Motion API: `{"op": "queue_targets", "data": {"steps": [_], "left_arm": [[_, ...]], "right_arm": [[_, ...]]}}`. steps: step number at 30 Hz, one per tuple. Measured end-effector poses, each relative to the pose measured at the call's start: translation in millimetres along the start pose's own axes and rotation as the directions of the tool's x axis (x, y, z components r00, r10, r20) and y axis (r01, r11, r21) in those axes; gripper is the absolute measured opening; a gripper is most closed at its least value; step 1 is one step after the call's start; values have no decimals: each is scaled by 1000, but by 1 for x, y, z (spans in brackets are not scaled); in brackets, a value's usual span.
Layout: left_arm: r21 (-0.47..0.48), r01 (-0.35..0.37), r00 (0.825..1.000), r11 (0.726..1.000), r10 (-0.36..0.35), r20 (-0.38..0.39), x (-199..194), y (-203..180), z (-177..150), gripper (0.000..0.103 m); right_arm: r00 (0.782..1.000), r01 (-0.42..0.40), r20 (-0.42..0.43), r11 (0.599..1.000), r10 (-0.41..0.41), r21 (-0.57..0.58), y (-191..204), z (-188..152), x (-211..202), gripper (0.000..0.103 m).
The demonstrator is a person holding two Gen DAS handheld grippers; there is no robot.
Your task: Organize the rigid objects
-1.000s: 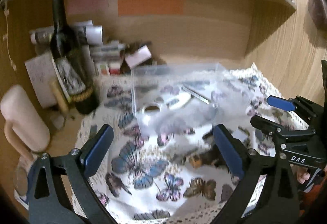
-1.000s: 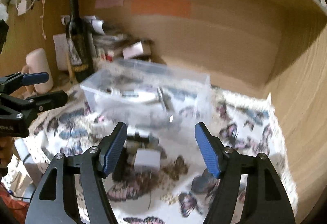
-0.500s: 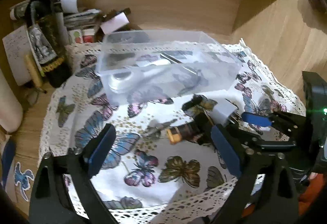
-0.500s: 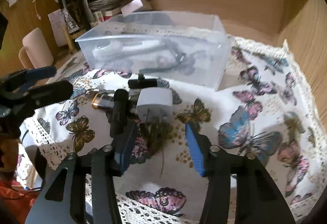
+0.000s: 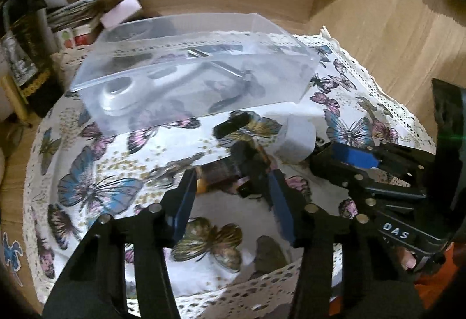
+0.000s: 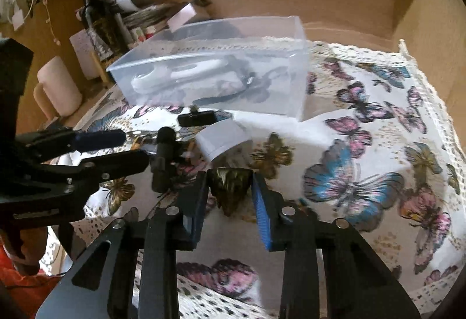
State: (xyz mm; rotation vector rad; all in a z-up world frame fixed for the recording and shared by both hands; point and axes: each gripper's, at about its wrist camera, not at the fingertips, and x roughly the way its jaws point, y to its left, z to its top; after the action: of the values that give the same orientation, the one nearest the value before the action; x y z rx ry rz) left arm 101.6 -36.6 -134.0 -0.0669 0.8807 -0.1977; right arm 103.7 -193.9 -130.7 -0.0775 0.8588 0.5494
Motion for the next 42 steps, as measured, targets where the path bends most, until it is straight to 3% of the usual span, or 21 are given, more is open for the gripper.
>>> {"op": "queue_targets", "data": {"steps": [13, 18, 21, 35, 42], "left_arm": [[27, -17, 999, 999, 17, -33, 30, -23, 13, 26], [69, -47, 998, 997, 49, -30, 28, -33, 5, 25], [83, -69, 997, 994, 71, -24, 28, -35, 1, 15], [6, -56, 995, 998, 55, 88, -11, -7, 15, 15], [-31, -65, 981, 997, 70, 183, -38, 17, 37, 15]], "right_arm": [[996, 40, 75, 998, -43, 50, -33, -5, -26, 28], [995, 32, 94, 998, -37, 48, -36, -4, -31, 28], [994, 28, 105, 998, -33, 48, -36, -4, -33, 28], [979, -3, 202, 999, -8, 55, -23, 29, -51, 28], [972, 16, 234, 1000, -18, 9, -6, 52, -47, 28]]}}
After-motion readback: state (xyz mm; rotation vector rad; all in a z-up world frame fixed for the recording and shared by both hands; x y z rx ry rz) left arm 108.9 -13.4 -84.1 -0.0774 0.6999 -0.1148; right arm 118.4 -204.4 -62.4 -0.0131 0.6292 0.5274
